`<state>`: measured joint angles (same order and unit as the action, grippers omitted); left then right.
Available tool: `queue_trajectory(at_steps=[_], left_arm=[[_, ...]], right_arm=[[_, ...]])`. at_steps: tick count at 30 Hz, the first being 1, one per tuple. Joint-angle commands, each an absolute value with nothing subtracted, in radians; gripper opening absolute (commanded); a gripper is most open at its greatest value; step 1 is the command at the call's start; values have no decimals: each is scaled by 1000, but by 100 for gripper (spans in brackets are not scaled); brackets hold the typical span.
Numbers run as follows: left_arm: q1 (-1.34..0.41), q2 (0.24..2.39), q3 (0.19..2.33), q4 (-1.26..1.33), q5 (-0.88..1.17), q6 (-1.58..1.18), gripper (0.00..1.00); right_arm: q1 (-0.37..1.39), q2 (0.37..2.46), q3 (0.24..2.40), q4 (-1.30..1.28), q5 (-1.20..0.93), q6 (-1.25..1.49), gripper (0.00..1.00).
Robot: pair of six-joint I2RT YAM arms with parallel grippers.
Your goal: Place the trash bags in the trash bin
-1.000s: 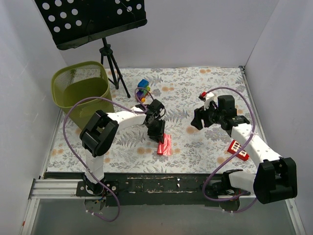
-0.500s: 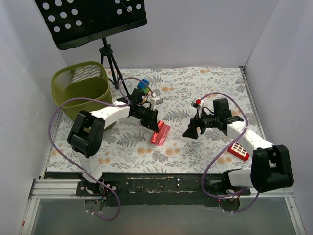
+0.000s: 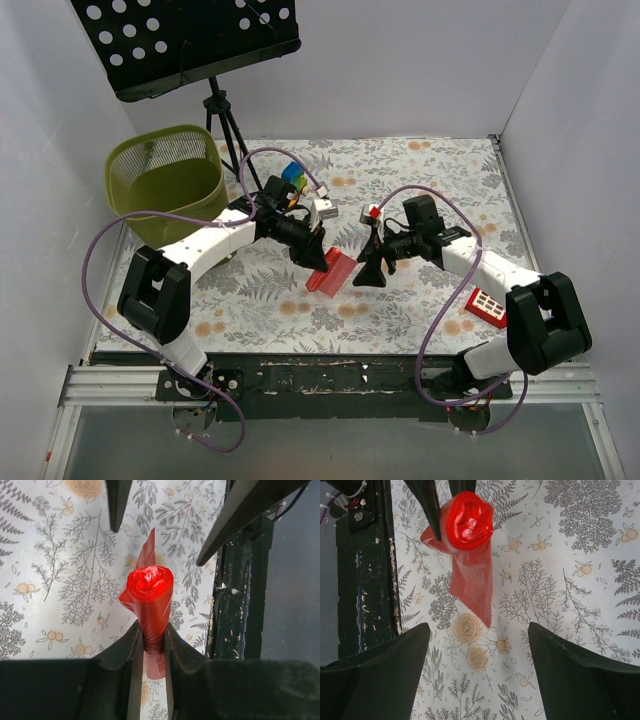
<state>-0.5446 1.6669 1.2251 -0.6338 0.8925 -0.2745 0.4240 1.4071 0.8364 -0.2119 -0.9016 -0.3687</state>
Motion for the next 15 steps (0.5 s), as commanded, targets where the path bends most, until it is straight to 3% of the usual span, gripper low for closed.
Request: queue_trajectory(at_steps=[1,6,9,10,12,14,15], left_arm=[[-560,1585,1229,-637,959,-264,14],[-560,1578,1221,-615,969,-288,14],[-560,1575,1206,-575,962,-320,13],[-560,1575,1198,-556,959,-339,13],[-557,1575,1172,-499,933,-414,13],[-546,1577,1137,-419,910,-515,16],[-542,1577,1112,-373,891,-581,20]], right_arm=[[455,1439,885,-152,-927,-364,88],[463,1480,902,-46,-933,-232,87],[463,1508,917,-9,-982,-180,78],[463,1515,925,-11,-1006,-169,70],[463,1534,933,-21,-1047,-161,39],[463,1543,949,-99,-1055,-201,2],[463,1537,953,-141,-1046,-236,1]])
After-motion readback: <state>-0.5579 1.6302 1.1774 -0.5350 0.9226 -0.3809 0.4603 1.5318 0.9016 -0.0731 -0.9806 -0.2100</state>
